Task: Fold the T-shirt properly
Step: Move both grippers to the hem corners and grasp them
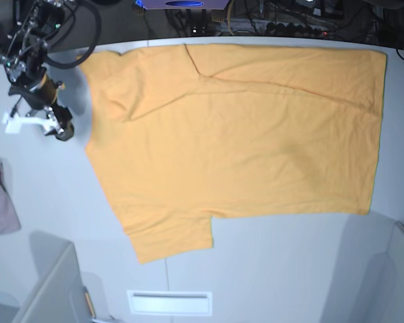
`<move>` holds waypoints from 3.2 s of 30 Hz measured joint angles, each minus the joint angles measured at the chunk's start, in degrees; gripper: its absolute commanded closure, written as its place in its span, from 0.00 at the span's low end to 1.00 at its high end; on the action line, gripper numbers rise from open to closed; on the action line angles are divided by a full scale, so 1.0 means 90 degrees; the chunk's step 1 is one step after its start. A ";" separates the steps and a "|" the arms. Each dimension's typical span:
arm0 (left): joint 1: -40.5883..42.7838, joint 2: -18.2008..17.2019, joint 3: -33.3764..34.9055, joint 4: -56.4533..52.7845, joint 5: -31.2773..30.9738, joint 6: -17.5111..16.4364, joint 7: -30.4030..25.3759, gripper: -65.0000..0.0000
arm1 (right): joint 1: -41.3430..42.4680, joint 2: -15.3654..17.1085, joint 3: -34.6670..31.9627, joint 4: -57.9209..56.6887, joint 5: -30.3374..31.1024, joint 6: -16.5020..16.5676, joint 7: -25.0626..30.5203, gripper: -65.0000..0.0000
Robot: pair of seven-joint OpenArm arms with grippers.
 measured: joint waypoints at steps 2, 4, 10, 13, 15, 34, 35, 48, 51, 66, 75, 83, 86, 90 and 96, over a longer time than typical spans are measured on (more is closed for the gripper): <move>-0.0146 0.0019 -0.0012 -0.0019 0.0034 0.0000 0.0051 1.00 | 0.0403 0.0255 -0.0427 -0.0427 0.0039 0.0017 0.0036 0.52; -0.0219 0.0007 0.0143 -0.0019 0.0019 -0.0005 0.0024 1.00 | 0.0809 0.0321 -0.0743 -0.0845 0.0041 0.0034 0.0087 0.52; -0.0223 -0.0299 0.0736 -0.0002 0.0007 -0.0010 0.0007 1.00 | 0.2147 0.0605 -0.1209 -0.2390 0.0017 0.0034 0.0092 0.51; -0.0189 -0.0257 0.0721 0.0000 0.0034 -0.0002 0.0027 1.00 | 0.2931 0.0928 -0.1579 -0.3461 0.0034 0.0537 0.0690 0.52; -0.0197 -0.0253 0.0721 -0.0019 0.0032 -0.0005 0.0032 1.00 | 0.3395 0.1088 -0.1996 -0.4223 0.0063 0.0937 0.1173 0.52; -0.0284 -0.0265 0.0682 -0.0036 0.0034 0.0000 0.0061 1.00 | 0.6754 0.0925 -0.5263 -1.0431 0.0087 0.3519 0.3218 0.39; -0.0323 -0.0267 0.0682 -0.0036 0.0061 0.0000 0.0053 1.00 | 0.6756 0.0831 -0.5367 -1.0428 0.0092 0.3519 0.3269 0.39; -0.0367 -0.0432 0.0726 -0.0367 0.0325 0.0000 0.0056 1.00 | 0.6720 0.0619 -0.6212 -1.0443 0.0136 0.3453 0.4068 0.55; -0.0420 -0.0427 0.0746 -0.0396 0.0653 -0.0007 0.0058 1.00 | 0.6669 0.0607 -0.6273 -1.0443 0.0160 0.3096 0.4313 0.73; -0.2788 -0.1654 0.2640 -0.2008 0.1846 -0.0036 0.0053 0.38 | 0.6620 0.0617 -0.6278 -1.0457 0.0158 0.3014 0.4393 1.00; -0.5821 -0.2317 0.4500 -0.5892 0.2749 0.0063 -0.0464 0.17 | 0.6623 0.0617 -0.6278 -1.0445 0.0158 0.3011 0.4364 1.00; -0.7803 -0.2268 0.5829 -0.9751 0.3747 -0.0019 -0.2431 0.16 | 0.6637 0.0624 -0.6278 -1.0438 0.0141 0.2987 0.4354 1.00; -0.7990 -0.2232 0.6343 -1.0360 0.3810 0.0044 -0.3101 0.16 | 0.6637 0.0634 -0.6278 -1.0438 0.0136 0.2987 0.4342 1.00; -0.7987 -0.1904 0.6589 -1.0394 0.3774 0.0017 -0.3293 0.16 | 0.6637 0.0636 -0.6278 -1.0438 0.0138 0.2987 0.4325 1.00; -0.7885 -0.1770 0.6589 -1.0397 0.3752 -0.0049 -0.3524 0.16 | 0.6635 0.0636 -0.6278 -1.0438 0.0136 0.2987 0.4328 1.00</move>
